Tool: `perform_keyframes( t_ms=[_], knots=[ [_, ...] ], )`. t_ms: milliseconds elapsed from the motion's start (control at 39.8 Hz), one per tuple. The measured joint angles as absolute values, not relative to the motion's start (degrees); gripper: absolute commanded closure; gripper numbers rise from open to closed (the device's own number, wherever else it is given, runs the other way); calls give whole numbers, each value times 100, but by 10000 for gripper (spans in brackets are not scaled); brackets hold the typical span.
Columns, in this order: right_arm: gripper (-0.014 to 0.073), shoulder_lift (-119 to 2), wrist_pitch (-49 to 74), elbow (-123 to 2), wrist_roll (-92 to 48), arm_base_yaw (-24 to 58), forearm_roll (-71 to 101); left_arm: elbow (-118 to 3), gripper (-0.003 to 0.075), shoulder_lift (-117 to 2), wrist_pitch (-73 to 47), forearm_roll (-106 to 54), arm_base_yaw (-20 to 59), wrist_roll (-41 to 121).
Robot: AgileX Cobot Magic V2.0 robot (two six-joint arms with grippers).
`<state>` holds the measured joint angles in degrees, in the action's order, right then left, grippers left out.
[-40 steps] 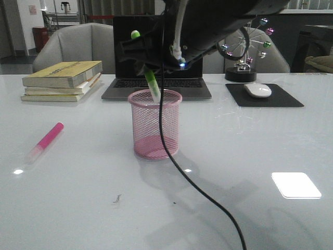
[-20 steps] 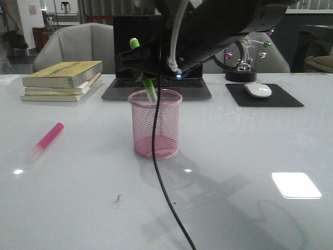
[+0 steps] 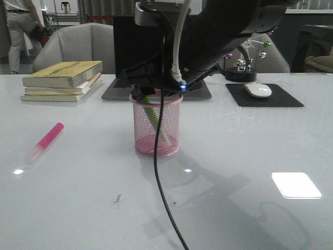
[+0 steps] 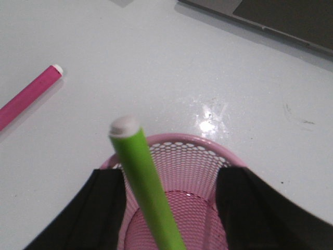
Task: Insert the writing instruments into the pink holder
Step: 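Lower the green marker into the holder and open the right gripper, then withdraw the right gripper away from the holder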
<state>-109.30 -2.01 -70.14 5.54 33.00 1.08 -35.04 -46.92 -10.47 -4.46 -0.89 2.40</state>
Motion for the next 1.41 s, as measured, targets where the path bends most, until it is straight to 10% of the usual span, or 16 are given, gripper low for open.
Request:
perform_keyframes(
  t_ms=[1031,1408],
  knots=[
    [64,-7313,3677,-6983,554,1147,-1010,-3513,222,-4692,-877,-446,-89,240],
    [64,-5684,3753,-4766,554,38,-1109,-3513,222,-4692,-877,-446,-89,240]
  ],
)
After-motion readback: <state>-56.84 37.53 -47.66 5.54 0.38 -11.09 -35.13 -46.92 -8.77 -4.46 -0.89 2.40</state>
